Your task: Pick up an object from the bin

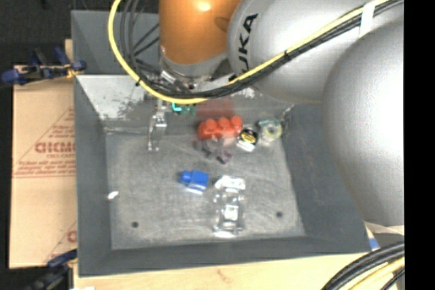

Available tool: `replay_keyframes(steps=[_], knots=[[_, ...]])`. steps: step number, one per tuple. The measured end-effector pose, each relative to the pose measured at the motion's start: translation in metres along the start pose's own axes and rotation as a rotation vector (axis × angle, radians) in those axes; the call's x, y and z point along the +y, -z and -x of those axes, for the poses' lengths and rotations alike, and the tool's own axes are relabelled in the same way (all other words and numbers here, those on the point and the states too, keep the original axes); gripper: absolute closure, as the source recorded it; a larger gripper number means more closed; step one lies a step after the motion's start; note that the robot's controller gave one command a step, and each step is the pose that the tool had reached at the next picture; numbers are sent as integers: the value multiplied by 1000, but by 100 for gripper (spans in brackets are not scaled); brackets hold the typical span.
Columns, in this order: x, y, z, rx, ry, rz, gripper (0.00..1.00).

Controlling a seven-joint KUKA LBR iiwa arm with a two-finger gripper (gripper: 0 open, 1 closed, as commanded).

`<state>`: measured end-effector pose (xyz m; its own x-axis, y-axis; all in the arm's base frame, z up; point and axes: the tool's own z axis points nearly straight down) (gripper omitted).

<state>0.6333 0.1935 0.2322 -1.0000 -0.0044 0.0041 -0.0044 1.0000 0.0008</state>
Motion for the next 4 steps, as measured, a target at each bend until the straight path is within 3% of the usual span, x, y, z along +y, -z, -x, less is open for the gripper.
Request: replay_keyframes(steps=[1, 2, 3, 4], knots=[[-88, -87, -31, -2, 295, -4, 0], [-128, -146, -36, -3, 585, -3, 0], [-126, -156, -54, -26, 800, -7, 0], [-108, -156, -70, -23, 1198, -10, 0]])
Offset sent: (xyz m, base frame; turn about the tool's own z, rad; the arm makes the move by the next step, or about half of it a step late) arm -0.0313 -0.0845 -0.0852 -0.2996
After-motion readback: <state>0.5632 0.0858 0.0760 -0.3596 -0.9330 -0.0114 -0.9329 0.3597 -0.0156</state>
